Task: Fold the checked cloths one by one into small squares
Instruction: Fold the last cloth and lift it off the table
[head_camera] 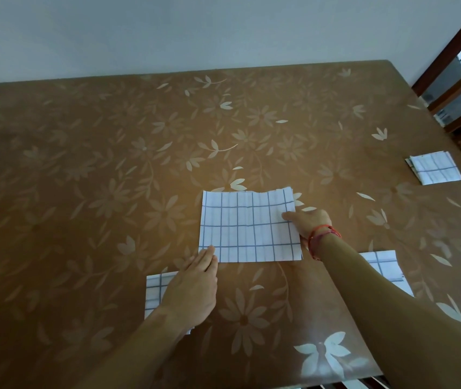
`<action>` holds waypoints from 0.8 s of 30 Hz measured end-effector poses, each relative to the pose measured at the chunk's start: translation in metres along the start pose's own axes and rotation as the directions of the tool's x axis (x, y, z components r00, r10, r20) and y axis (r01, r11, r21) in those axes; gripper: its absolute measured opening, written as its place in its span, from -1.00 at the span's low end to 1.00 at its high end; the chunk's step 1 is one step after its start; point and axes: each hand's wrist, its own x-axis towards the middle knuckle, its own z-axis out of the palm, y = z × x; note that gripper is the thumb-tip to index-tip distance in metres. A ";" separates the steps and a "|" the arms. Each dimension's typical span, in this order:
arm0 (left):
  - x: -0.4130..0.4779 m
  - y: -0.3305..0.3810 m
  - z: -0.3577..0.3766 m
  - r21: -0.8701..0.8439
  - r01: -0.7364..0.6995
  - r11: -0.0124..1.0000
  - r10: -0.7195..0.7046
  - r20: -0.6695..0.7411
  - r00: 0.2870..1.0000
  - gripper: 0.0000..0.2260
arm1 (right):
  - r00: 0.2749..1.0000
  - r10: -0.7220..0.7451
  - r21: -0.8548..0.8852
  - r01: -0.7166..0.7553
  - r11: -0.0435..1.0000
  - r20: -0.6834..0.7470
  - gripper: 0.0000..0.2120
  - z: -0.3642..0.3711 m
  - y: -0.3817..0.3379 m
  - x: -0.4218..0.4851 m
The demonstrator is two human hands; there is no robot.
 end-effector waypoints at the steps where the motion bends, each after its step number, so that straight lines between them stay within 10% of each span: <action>1: 0.000 0.000 0.000 0.004 -0.002 1.000 0.002 -0.002 1.000 -0.54 | 1.000 -0.021 -0.038 0.020 0.999 -0.005 -0.84 0.000 0.001 -0.001; 15: 0.007 0.019 -0.017 -0.141 0.099 0.985 -0.117 -0.129 0.985 -0.41 | 0.997 0.012 0.172 0.000 0.985 -0.072 -0.89 -0.020 0.026 -0.024; 24: 0.028 0.062 -0.011 -0.106 -0.112 0.988 0.092 -0.180 0.979 -0.43 | 0.968 0.248 0.591 -0.218 0.777 0.032 -0.90 -0.022 0.046 -0.053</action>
